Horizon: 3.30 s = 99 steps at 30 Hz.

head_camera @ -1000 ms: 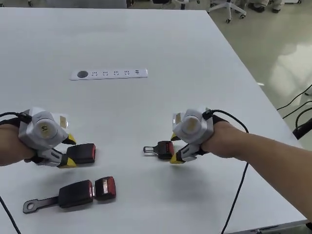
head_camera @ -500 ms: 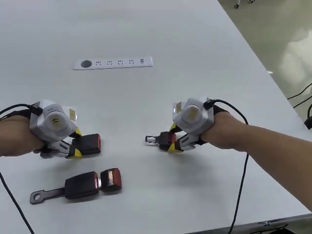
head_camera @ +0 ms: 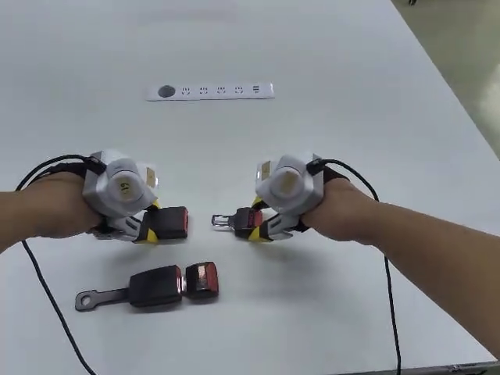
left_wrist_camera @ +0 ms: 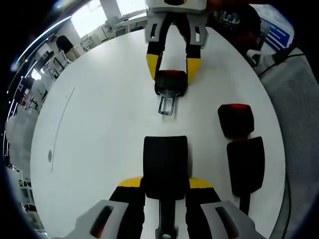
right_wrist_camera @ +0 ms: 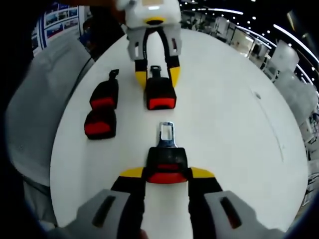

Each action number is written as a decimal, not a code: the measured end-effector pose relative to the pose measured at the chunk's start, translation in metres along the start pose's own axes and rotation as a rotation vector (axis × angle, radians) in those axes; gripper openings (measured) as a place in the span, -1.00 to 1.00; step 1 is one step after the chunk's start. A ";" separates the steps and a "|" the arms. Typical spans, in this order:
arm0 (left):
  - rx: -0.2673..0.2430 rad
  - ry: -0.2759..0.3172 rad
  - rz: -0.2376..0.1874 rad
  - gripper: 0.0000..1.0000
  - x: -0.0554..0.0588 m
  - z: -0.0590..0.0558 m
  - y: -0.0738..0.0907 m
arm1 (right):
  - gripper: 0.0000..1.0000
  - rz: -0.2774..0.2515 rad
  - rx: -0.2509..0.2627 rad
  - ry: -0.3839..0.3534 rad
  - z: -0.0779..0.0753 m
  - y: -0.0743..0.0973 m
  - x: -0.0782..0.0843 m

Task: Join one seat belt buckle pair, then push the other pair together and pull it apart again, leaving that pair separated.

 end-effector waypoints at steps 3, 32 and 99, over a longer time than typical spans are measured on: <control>-0.007 0.010 -0.012 -0.38 0.001 0.000 0.000 | -0.35 0.018 -0.018 0.043 0.001 -0.007 -0.013; -0.003 0.015 -0.058 -0.40 0.004 0.000 -0.001 | -0.38 -0.055 0.005 0.055 0.003 -0.024 -0.033; -0.020 -0.007 -0.011 -0.35 -0.005 -0.001 -0.002 | -0.28 0.094 0.088 -0.029 0.000 0.084 0.127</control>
Point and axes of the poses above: the centre of the closed fingertips' face, and the gripper's own axes: y roughly backward along the fingers, z roughly to its left, x roughly out of its underside, the point moved 5 cm from there along y, roughly backward along the fingers, and after that the axes turned 1 degree about x, right-handed, at the moved point
